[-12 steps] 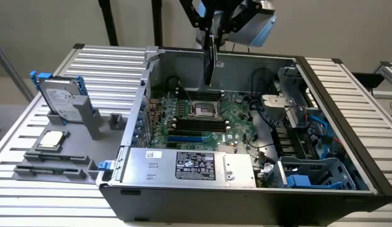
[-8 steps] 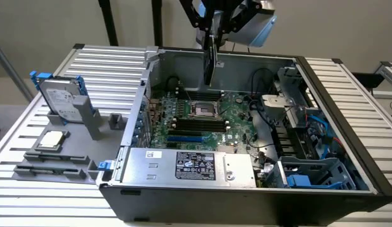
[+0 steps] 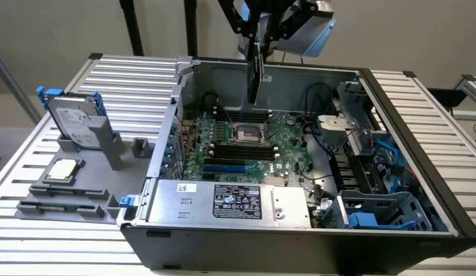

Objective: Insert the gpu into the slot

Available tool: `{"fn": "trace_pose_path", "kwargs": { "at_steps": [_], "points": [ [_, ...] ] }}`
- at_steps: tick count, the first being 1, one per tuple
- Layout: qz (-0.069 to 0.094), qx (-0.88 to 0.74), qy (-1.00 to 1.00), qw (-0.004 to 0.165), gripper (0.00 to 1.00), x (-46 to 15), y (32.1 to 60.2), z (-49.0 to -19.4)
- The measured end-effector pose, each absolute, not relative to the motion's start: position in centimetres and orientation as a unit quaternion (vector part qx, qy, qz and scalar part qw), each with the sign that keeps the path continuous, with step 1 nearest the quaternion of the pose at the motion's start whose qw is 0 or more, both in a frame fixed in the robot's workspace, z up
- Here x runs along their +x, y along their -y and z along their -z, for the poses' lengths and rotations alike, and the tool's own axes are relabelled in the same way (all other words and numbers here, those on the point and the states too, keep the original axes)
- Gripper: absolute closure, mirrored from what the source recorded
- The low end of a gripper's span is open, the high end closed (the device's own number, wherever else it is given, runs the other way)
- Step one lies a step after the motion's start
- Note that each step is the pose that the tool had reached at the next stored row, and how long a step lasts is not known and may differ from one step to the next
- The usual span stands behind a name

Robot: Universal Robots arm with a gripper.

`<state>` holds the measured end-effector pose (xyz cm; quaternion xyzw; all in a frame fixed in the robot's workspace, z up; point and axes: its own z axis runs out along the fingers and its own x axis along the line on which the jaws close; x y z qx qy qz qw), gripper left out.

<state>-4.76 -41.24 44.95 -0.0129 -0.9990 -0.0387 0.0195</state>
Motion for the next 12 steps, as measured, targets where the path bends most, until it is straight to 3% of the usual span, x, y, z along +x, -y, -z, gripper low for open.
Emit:
{"fn": "trace_pose_path", "kwargs": {
  "at_steps": [12],
  "points": [
    [0.036, 0.069, 0.997, 0.022, 0.74, -4.76, 41.24, -44.85]
  ]
}}
